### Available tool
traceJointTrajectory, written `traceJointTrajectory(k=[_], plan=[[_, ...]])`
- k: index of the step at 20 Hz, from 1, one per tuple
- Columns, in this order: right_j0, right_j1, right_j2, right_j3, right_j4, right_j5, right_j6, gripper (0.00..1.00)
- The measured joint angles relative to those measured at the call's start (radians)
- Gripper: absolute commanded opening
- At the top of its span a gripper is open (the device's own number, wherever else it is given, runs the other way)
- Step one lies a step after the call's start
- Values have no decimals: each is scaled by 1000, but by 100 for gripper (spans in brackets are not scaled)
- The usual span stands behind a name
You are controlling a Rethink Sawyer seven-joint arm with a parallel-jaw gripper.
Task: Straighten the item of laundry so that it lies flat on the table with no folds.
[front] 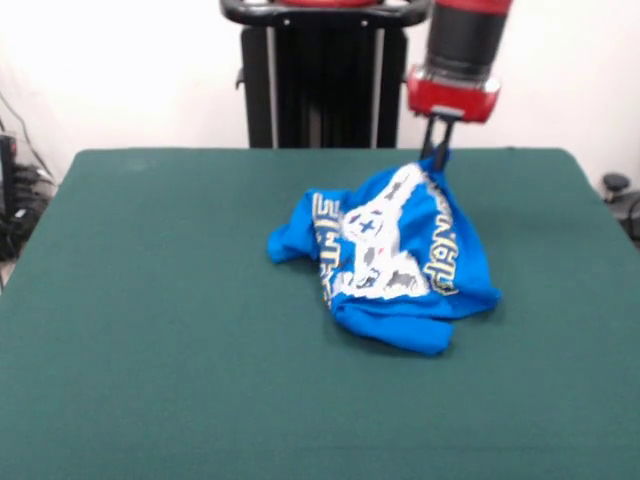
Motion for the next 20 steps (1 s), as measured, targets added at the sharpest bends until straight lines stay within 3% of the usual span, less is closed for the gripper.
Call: traceJointTrajectory(k=[7, 17, 20], plan=[[109, -81, 0, 50, 103, 71, 81, 0], [161, -109, -5, 78, 155, 90, 211, 0], [212, -123, -29, 77, 163, 130, 250, 0]])
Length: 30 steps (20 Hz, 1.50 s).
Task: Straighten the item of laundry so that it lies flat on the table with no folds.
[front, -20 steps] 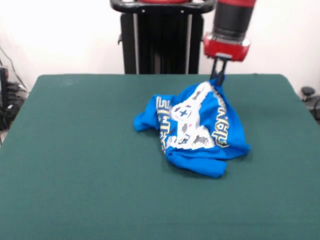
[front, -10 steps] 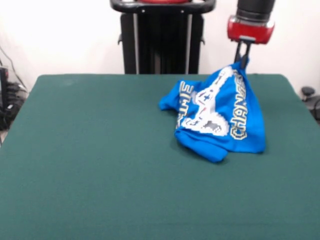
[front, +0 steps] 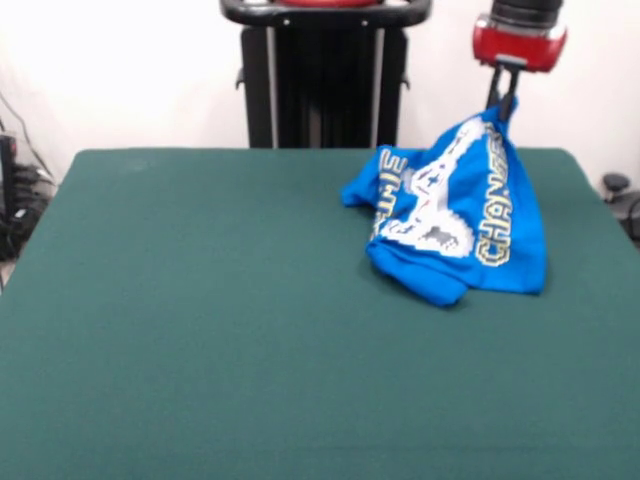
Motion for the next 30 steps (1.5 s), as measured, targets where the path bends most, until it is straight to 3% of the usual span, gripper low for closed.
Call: traceJointTrajectory(k=[5, 6, 13, 19, 30], plan=[[131, -5, -78, -16, 0, 111, 58, 0], [192, -5, -119, -31, -1, 169, 87, 0], [283, -5, -196, -84, -1, 293, 168, 0], [259, -6, -204, -101, -1, 291, 183, 0], [31, 24, -92, -100, -1, 68, 183, 0]])
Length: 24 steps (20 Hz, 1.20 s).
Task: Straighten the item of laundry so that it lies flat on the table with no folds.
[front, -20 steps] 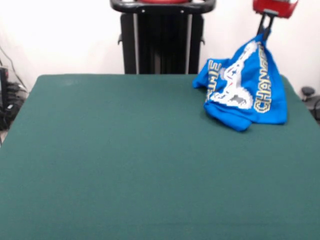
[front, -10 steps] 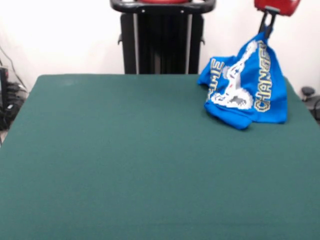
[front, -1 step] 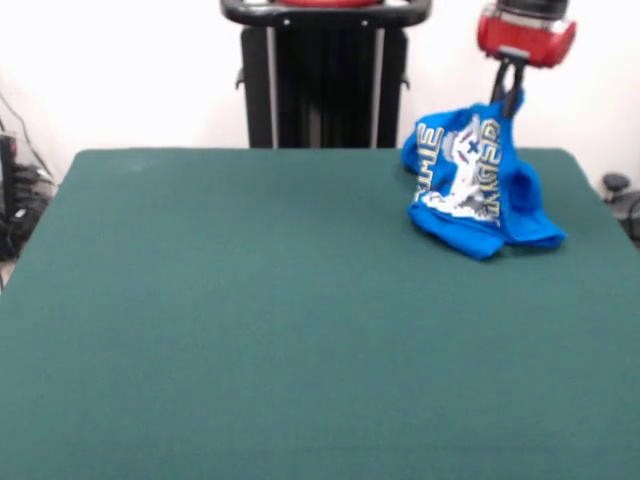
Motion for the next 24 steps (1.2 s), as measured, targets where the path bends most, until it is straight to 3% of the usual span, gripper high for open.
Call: traceJointTrajectory(k=[11, 15, 20, 24], plan=[[5, 4, 13, 0, 0, -20, 0, 0], [44, 4, -21, -7, -3, -6, 0, 0], [113, -13, -133, -61, -78, 126, 0, 0], [120, -42, -190, -103, -138, 236, 0, 0]])
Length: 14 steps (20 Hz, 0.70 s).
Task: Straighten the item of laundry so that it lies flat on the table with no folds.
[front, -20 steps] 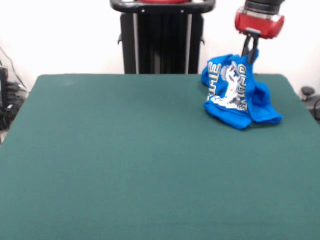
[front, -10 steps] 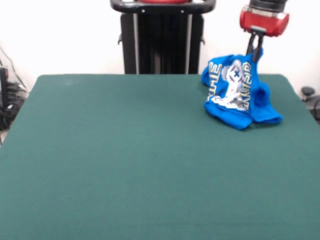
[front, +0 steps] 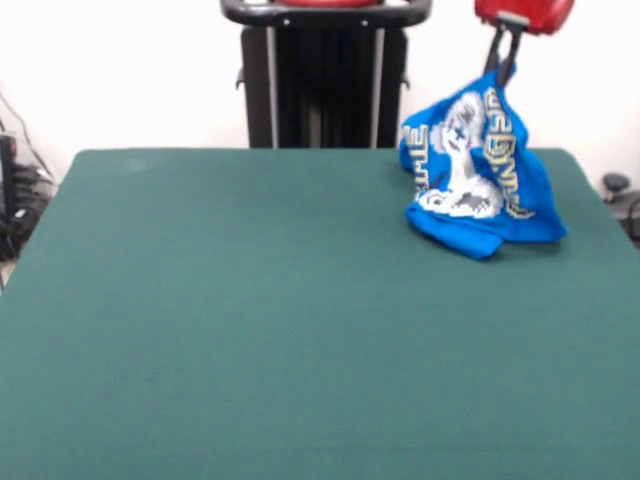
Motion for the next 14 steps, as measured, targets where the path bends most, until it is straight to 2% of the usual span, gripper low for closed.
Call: traceJointTrajectory(k=[4, 8, 14], plan=[[-27, -51, -54, -62, -80, 126, 0, 0], [-70, -86, -73, -103, -130, 172, 0, 0], [-182, -145, -74, -173, -208, 200, 0, 0]])
